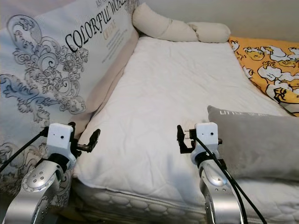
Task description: Clean up the room
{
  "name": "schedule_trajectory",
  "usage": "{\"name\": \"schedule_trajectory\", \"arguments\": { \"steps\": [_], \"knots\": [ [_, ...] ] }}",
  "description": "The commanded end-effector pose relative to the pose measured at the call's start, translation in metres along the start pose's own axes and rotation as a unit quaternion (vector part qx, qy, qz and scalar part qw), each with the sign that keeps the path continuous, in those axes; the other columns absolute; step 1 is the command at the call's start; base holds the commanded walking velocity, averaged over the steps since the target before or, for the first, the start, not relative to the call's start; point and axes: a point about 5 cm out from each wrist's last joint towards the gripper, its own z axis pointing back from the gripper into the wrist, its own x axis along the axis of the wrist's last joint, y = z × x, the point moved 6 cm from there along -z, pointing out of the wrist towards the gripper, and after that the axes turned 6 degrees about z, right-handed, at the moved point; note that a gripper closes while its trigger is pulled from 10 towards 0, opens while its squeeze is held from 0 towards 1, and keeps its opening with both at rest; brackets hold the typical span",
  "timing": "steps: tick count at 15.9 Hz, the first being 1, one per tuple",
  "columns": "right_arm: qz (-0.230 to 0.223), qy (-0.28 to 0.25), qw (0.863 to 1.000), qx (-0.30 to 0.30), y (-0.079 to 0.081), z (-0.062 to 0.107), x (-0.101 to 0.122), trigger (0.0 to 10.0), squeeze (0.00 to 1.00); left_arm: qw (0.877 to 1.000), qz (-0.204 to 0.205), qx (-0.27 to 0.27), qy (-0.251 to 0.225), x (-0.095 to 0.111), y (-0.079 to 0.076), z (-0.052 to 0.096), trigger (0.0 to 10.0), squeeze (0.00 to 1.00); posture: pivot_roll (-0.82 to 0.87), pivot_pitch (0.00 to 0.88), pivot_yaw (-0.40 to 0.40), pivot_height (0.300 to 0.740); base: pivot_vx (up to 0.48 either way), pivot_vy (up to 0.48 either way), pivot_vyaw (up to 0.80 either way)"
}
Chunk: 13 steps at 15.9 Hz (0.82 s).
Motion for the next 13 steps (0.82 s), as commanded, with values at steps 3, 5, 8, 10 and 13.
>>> {"name": "schedule_trajectory", "arguments": {
  "steps": [3, 5, 8, 10, 13],
  "knots": [
    [0.005, 0.004, 1.0, 0.0, -0.0002, 0.0005, 0.0002, 10.0, 0.0, 1.0, -0.008, -0.002, -0.004, 0.004, -0.0022, -0.0032, 10.0, 0.0, -0.02, 0.0, -0.009, 0.74, 0.0, -0.181, 0.0],
    [0.004, 0.004, 1.0, -0.002, -0.0008, 0.0002, -0.0001, 10.0, 0.0, 1.0, -0.009, -0.002, -0.005, 0.0043, -0.0025, -0.0038, 10.0, 0.0, -0.02, 0.0, -0.012, 0.74, 0.0, -0.287, 0.0],
    [0.002, 0.006, 1.0, -0.006, -0.0021, 0.0002, -0.0012, 10.0, 0.0, 1.0, -0.01, -0.002, -0.006, 0.0047, -0.0027, -0.0045, 10.0, 0.0, -0.02, 0.0, -0.011, 0.74, 0.0, -0.362, 0.0],
    [0.002, 0.006, 1.0, -0.007, -0.0021, 0.0003, -0.0012, 10.0, 0.0, 1.0, -0.011, -0.003, -0.006, 0.0047, -0.0033, -0.0054, 10.0, 0.0, -0.02, 0.0, -0.01, 0.74, 0.0, -0.375, 0.0],
    [0.002, 0.007, 1.0, -0.009, -0.0032, 0.0006, -0.0017, 10.0, 0.0, 1.0, -0.01, -0.005, -0.005, 0.0042, -0.0046, -0.0057, 10.0, 0.0, -0.02, 0.0, -0.011, 0.74, 0.0, -0.377, 0.0]
  ]
}}
